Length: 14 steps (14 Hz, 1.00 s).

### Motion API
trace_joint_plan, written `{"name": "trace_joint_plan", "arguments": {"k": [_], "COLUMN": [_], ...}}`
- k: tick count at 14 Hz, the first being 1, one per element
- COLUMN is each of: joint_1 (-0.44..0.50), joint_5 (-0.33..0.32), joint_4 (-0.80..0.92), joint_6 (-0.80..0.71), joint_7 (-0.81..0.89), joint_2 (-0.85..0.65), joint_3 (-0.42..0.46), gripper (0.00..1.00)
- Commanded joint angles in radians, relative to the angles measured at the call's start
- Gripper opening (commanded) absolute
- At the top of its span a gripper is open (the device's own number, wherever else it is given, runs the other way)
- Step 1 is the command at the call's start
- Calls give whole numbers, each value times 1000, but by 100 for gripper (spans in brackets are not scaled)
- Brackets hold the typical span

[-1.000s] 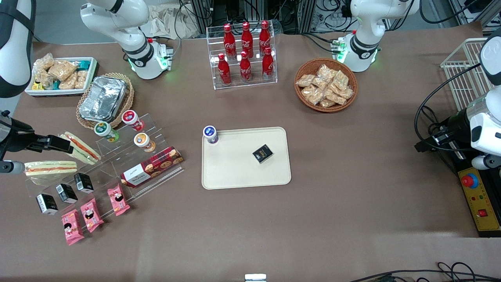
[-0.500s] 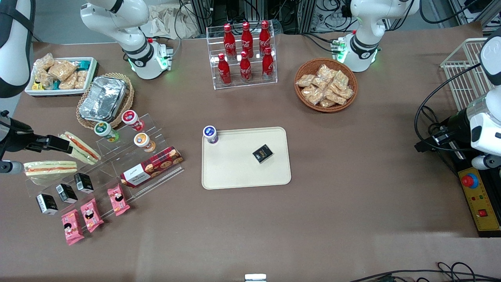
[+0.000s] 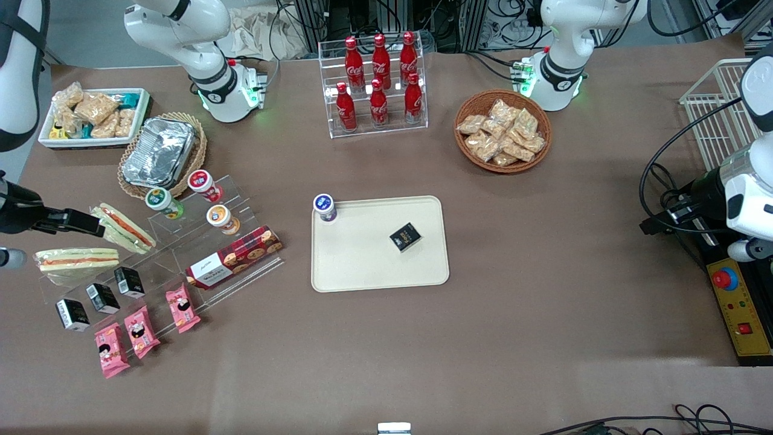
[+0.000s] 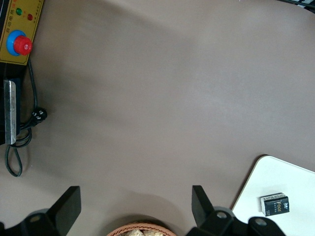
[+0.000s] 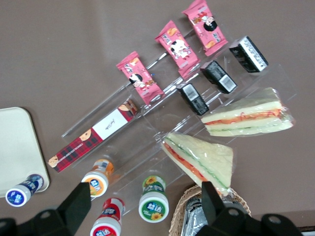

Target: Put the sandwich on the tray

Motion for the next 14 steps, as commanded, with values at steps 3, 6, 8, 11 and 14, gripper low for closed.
{"name": "trace_joint_plan", "arguments": {"k": [3,6,8,11,14], "joint_1": [-115,-123,-155,-207,-240], "joint_5": [32,39,39,31,30], "joint_4": [-9,-6,-7,-10,-14], "joint_6": [14,34,89,103,120], "joint_7": [-80,-3,146,267,407], "joint_2": [19,28,28,40,75], "joint_3": [5,-1,-12,-15,-15], "gripper": [99,99,99,99,99]}}
